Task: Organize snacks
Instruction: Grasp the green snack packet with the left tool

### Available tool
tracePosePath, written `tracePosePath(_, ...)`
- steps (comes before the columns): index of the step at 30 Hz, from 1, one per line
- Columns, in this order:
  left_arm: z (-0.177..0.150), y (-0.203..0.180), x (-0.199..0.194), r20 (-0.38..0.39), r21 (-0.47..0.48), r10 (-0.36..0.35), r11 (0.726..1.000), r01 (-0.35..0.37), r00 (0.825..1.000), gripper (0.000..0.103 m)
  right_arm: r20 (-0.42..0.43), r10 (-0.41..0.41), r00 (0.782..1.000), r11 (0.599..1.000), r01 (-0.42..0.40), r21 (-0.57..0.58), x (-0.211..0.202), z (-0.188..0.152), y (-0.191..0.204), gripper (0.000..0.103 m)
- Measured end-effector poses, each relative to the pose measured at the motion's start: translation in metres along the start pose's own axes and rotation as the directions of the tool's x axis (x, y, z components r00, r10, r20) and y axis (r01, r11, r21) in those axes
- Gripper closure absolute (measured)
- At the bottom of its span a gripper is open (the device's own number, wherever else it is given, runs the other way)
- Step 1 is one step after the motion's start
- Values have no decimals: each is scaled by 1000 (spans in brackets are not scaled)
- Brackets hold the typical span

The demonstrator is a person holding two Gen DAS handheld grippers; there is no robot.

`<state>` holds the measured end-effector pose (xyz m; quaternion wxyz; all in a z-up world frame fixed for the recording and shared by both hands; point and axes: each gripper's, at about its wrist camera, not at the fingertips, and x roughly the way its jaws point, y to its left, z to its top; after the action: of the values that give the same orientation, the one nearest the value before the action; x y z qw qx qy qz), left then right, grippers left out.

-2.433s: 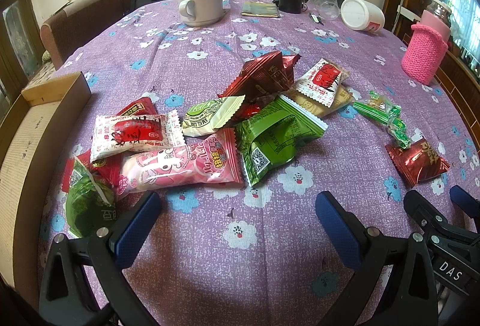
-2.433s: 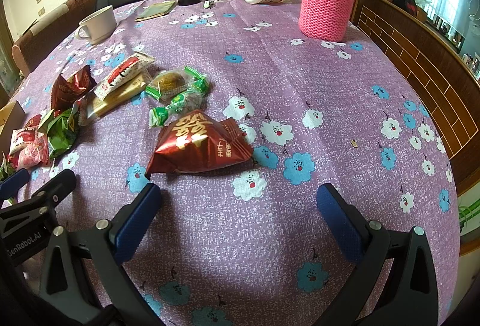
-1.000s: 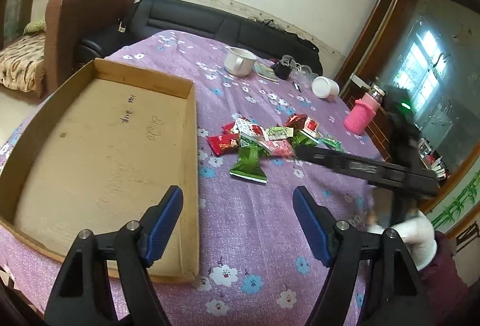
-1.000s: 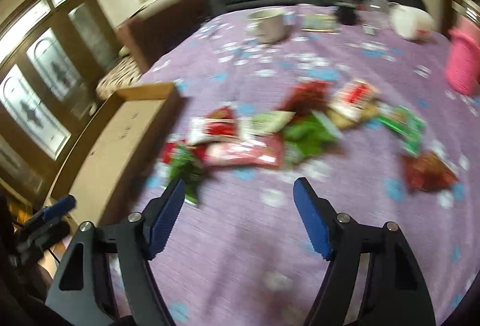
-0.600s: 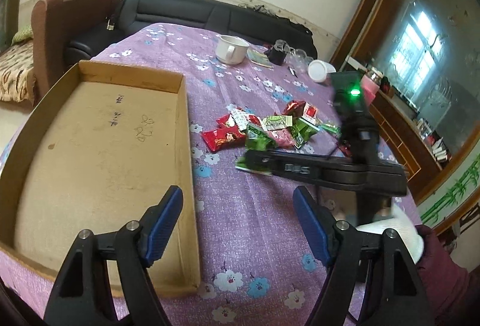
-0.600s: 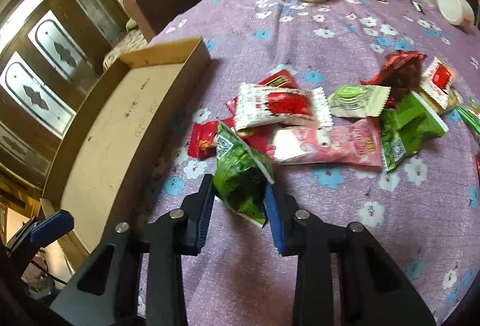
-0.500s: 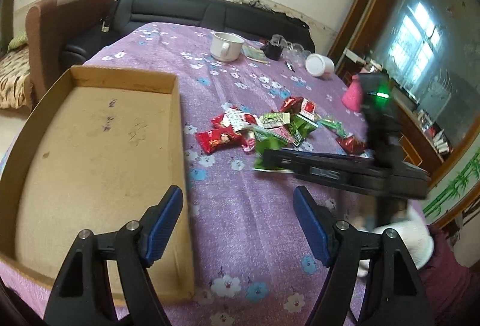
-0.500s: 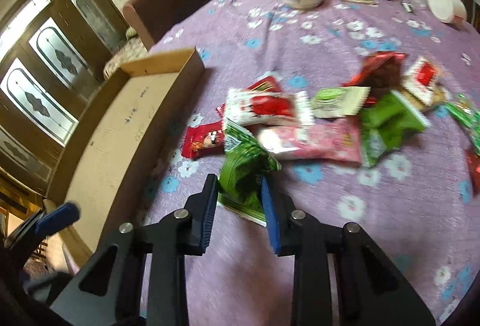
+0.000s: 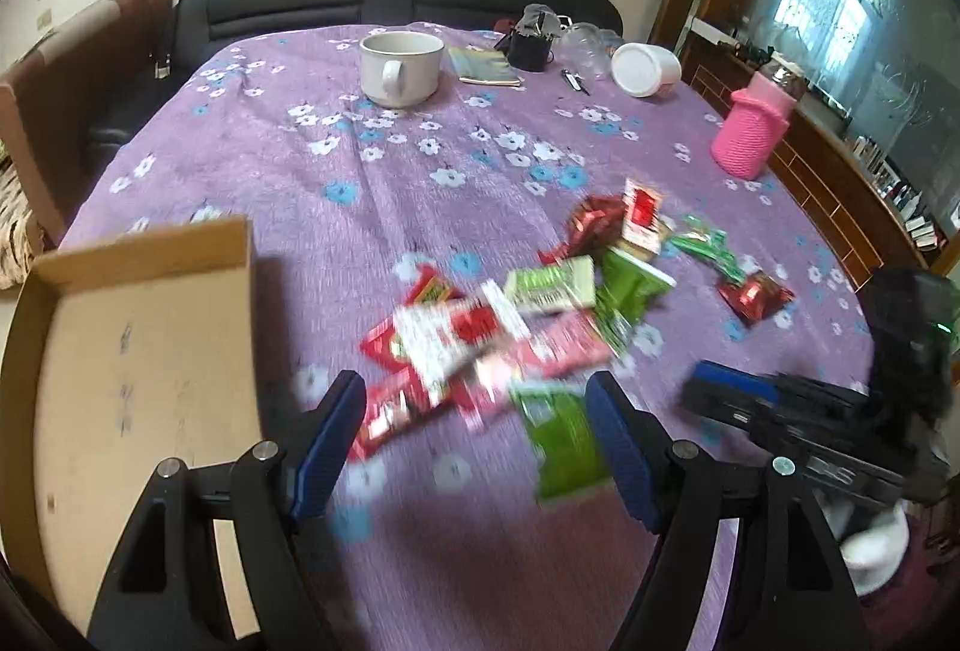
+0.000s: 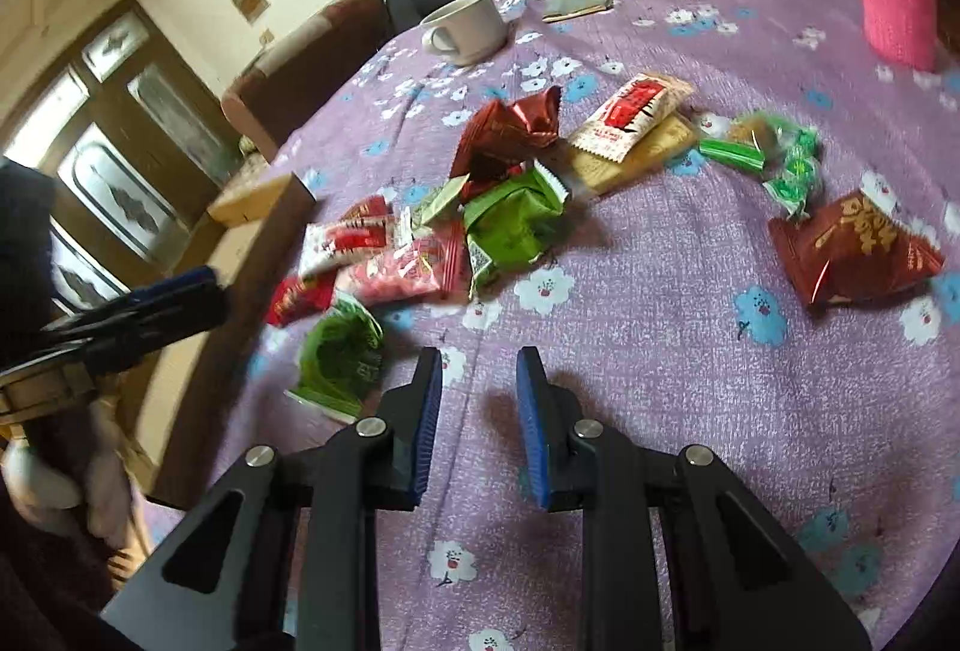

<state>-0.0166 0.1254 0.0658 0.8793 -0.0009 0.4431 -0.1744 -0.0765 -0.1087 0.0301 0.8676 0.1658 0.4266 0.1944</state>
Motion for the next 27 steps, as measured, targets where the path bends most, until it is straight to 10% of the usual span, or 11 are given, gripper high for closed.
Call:
tracePosePath(6,22,2,39,-57,10,-5,1000,5,998,30,-6,15,1000,998,-15,60,3,3,-13,56)
tracePosePath(9,18,-5,59,-145,40,39,999,-33,989,59,-2,18,1000,998,-18,59,2,2,-13,56)
tracePosePath(27,-63,-19,-22,-60,-43,-197,980,194,979,48,-19,27,999,999,-26,20,5,-2,-7,49)
